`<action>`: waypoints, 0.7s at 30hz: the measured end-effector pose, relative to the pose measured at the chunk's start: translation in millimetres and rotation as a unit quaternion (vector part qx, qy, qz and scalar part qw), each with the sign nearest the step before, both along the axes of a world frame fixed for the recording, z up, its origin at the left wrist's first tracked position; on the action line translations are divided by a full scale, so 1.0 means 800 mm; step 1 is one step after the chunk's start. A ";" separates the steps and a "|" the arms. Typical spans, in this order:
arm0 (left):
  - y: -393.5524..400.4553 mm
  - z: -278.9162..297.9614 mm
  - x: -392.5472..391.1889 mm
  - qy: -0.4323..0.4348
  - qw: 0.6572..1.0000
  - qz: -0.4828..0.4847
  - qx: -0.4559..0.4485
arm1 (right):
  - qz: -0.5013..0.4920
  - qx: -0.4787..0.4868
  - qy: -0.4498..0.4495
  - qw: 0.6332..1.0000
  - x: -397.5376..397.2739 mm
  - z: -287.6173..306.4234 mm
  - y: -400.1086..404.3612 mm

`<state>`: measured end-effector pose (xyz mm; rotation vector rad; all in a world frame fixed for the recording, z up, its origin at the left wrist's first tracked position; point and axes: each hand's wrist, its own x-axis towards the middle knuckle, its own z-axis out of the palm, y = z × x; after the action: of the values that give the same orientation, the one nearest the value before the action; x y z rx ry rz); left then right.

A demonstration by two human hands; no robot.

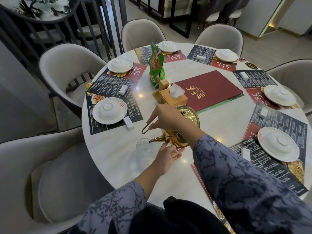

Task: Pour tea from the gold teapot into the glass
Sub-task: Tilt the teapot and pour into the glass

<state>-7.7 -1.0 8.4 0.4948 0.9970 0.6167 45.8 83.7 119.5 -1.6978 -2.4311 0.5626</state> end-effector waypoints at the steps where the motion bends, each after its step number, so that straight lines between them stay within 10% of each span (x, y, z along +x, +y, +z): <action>1: 0.000 0.000 0.000 0.000 1.000 0.001 0.000 | -0.001 -0.001 0.000 1.000 -0.001 0.000 0.000; 21: -0.005 -0.008 -0.001 0.012 1.000 -0.012 0.009 | 0.002 0.002 0.016 1.000 0.005 -0.007 -0.007</action>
<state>-8.1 -4.9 2.1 0.5299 1.0070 0.6006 49.4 78.2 114.1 -1.6690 -2.4138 0.5800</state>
